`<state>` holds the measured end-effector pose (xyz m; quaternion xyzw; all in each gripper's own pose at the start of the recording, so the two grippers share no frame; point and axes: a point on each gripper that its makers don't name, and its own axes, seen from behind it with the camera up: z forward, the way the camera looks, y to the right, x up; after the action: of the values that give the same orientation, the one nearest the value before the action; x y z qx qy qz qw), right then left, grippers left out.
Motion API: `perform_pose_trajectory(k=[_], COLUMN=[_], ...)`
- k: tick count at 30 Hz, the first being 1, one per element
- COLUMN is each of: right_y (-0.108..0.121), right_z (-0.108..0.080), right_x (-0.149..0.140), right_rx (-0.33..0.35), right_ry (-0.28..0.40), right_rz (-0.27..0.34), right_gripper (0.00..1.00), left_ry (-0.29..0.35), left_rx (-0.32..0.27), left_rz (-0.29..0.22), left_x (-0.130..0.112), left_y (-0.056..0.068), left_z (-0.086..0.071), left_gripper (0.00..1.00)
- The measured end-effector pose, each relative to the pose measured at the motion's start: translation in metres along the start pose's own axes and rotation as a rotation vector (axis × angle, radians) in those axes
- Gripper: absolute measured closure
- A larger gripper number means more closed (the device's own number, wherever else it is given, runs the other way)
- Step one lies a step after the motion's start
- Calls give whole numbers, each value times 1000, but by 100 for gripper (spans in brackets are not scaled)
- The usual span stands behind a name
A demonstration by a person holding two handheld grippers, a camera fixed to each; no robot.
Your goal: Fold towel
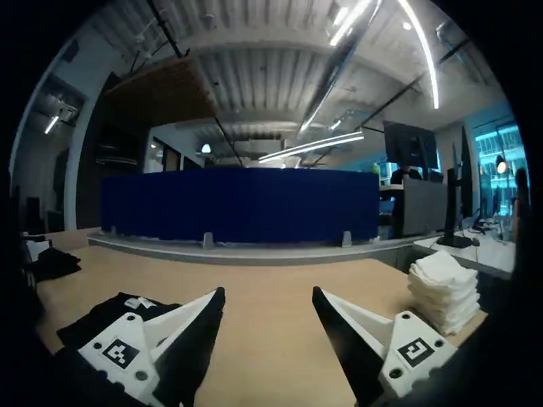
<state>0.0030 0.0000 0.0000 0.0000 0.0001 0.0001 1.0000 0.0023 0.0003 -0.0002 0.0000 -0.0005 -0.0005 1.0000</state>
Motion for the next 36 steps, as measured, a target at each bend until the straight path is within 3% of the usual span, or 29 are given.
perform_pose_trajectory(k=[6, 16, 21, 29, 36], right_y=[-3, -6, -8, -7, -39], right_z=[-2, -9, -11, -5, -5], right_x=[46, 139, 170, 187, 174], right_rx=[12, 25, 29, 54, 212], right_ry=[4, -6, -7, -22, -115], right_rz=[2, 18, 11, -12, -92], right_gripper=[1, 1, 0, 1, 1], left_ry=[-17, -46, -59, -93, -191], left_rx=[-7, -30, -46, -107, -264], left_rz=[-14, -9, -16, 9, 44], left_x=[35, 119, 149, 166, 153], left_y=[5, 20, 26, 39, 74], left_z=[-2, -11, -16, -18, -20], left_gripper=[4, 4, 4, 4, 4])
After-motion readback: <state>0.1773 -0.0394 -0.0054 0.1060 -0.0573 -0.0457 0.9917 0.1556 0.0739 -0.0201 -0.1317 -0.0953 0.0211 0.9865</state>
